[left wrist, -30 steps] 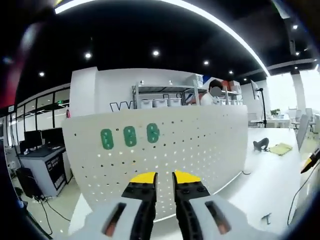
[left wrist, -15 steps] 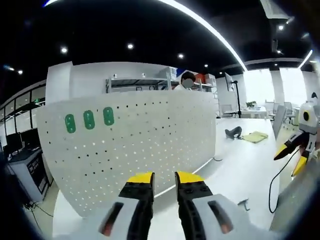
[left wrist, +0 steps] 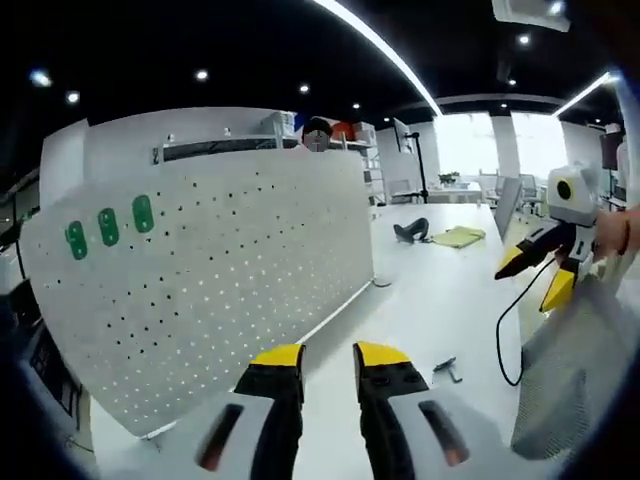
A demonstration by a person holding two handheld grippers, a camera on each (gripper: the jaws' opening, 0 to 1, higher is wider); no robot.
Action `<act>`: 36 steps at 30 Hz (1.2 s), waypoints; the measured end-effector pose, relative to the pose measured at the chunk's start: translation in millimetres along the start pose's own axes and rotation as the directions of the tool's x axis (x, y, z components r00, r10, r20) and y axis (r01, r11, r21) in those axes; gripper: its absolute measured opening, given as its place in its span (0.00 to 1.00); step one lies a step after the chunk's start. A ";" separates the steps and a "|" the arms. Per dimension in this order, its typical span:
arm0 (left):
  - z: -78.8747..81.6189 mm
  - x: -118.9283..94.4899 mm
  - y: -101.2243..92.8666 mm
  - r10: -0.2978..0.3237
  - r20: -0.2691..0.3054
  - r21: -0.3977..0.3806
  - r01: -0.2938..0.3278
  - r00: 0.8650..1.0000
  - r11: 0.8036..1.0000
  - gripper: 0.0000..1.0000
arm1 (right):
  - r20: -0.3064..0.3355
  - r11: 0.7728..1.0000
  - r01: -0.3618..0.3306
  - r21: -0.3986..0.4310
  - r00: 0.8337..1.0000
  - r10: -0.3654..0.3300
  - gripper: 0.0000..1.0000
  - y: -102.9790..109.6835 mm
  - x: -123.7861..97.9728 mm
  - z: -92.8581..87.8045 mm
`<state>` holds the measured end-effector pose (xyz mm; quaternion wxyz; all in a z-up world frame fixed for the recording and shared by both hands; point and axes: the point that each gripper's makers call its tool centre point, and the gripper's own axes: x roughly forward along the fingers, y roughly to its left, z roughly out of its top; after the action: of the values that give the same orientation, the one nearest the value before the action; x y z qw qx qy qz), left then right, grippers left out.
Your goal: Insert the hook assembly into the mounting plate slot until the hook locks in place.
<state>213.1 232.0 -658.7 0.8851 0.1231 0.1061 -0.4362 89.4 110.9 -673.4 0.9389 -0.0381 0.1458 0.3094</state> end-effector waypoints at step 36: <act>-50.4 69.6 -91.7 -0.309 -0.218 0.052 0.327 0.926 0.943 0.34 | 0.029 0.984 0.114 0.135 0.993 -0.119 0.48 -33.7 -21.5 -10.8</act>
<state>177.3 141.7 -738.5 0.7804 0.1876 0.1970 -0.5630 90.2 69.8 -678.0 0.9583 0.0221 0.1463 0.2444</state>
